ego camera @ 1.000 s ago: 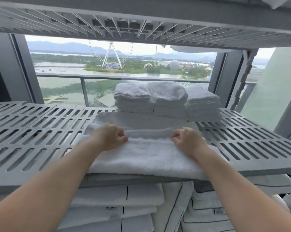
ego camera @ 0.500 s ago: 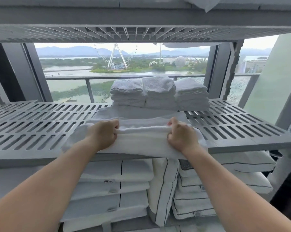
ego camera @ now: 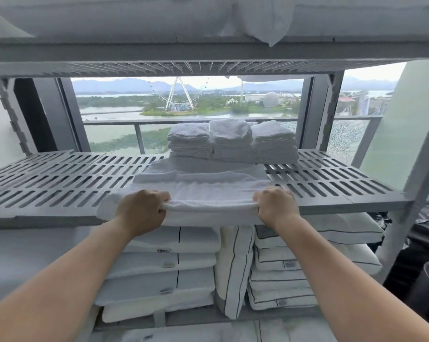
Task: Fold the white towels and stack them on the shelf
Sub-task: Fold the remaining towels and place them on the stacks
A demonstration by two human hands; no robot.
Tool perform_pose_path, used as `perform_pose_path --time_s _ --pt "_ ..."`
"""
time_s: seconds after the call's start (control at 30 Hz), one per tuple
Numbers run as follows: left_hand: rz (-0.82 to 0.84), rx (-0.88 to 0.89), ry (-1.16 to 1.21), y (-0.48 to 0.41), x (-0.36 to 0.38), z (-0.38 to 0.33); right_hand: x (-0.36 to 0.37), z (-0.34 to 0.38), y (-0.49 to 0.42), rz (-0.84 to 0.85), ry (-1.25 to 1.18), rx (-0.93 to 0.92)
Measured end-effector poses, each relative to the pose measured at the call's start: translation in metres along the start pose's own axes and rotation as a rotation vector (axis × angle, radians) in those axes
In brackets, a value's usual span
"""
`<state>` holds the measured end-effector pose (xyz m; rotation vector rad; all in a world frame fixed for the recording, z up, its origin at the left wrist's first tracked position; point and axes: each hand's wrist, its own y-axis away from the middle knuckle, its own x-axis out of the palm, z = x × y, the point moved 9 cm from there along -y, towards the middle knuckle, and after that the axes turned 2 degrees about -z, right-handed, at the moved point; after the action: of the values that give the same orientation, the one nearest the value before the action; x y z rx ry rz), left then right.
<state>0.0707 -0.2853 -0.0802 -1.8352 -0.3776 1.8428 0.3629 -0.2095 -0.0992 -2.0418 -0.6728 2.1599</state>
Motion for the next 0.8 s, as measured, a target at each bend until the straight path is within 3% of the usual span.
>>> perform_pose_path --time_s 0.13,0.3,0.8 --pt "0.083 -0.024 0.011 0.021 0.012 0.003 -0.003 0.005 0.024 -0.069 0.049 0.019" --pt "0.318 -0.04 -0.045 0.05 0.041 0.008 0.012 0.006 0.061 -0.041 0.024 0.113" --pt "0.183 -0.022 -0.136 0.107 0.005 0.011 -0.025 0.014 0.128 -0.209 0.062 0.262"
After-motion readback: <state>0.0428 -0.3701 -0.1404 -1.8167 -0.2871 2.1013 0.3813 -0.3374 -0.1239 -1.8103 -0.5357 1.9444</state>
